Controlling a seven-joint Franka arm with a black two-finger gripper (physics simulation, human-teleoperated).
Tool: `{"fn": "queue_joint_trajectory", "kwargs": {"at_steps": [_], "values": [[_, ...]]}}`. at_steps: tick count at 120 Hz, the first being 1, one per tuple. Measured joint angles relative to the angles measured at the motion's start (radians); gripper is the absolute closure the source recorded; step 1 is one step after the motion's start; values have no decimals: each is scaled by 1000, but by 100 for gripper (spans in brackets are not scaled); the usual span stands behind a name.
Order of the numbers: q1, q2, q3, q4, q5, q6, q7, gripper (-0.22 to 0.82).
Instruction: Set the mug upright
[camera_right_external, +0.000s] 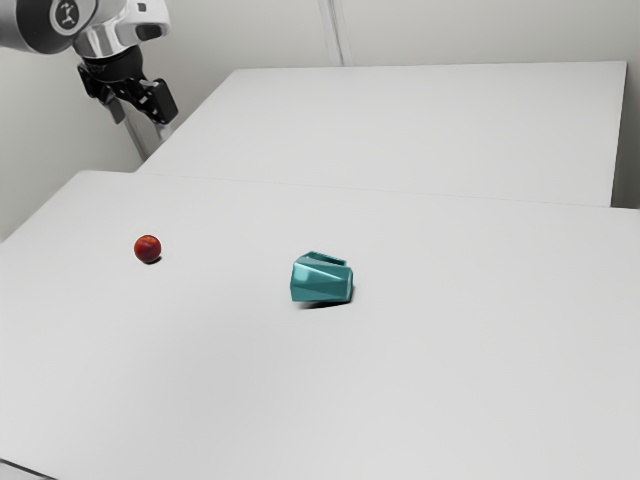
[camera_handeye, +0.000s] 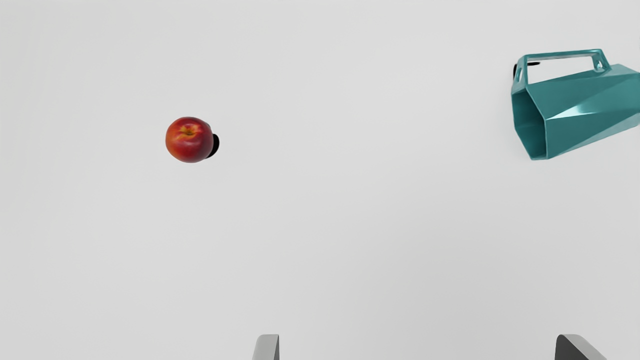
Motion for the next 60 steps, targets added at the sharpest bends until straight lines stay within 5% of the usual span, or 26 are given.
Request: {"fn": "queue_joint_trajectory", "kwargs": {"at_steps": [60], "values": [[12,58,4,-110,-159,103,-20,0]]}}
